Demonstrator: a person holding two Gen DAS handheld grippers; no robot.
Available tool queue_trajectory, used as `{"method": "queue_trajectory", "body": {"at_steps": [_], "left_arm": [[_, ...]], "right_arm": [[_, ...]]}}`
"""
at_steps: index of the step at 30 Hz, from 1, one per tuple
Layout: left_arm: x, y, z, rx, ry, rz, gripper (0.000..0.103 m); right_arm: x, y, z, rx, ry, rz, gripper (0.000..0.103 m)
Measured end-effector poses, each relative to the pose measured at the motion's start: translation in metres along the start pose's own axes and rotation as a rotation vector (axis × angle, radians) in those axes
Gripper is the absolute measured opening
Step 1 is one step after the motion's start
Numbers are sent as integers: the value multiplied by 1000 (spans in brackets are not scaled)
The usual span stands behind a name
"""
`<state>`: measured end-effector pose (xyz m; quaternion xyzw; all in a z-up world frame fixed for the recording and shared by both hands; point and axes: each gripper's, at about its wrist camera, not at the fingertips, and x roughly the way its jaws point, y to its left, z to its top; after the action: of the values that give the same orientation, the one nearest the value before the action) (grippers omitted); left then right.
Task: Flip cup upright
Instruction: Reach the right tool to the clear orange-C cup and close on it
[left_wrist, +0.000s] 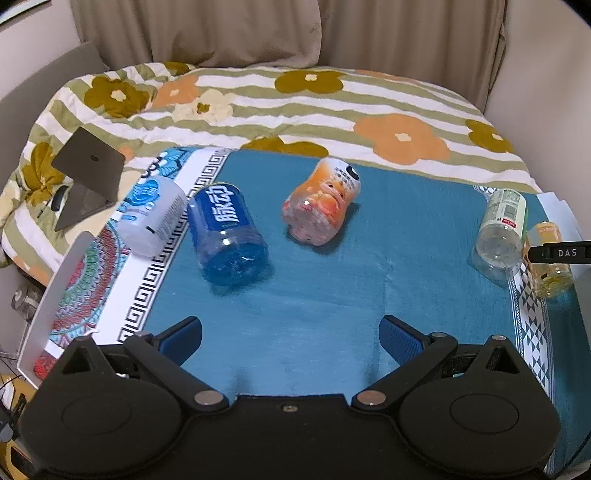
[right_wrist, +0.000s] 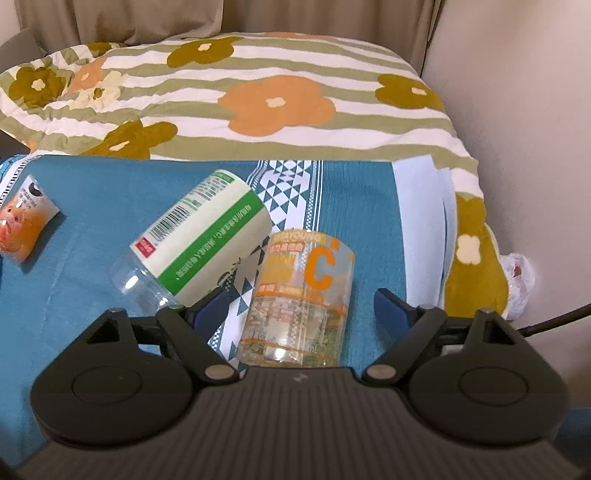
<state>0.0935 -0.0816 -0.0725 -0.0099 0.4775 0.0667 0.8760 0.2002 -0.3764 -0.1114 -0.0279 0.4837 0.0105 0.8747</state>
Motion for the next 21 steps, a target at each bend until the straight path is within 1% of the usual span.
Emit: {"method": "queue_trajectory", "body": {"at_steps": [3, 5, 13, 17, 21], "left_arm": [[6, -5, 1, 3, 12, -2, 103], [7, -7, 3, 6, 14, -6, 103], [6, -6, 5, 11, 7, -20, 103], [2, -2, 4, 13, -4, -31, 103], [-6, 6, 2, 13, -19, -49, 103]], "right_arm": [[8, -5, -1, 10, 17, 8, 90], [11, -6, -1, 15, 23, 18, 79], [6, -7, 0, 33, 14, 24, 78], [-8, -6, -1, 32, -1, 15, 78], [-30, 2, -3, 34, -21, 14, 78]]}}
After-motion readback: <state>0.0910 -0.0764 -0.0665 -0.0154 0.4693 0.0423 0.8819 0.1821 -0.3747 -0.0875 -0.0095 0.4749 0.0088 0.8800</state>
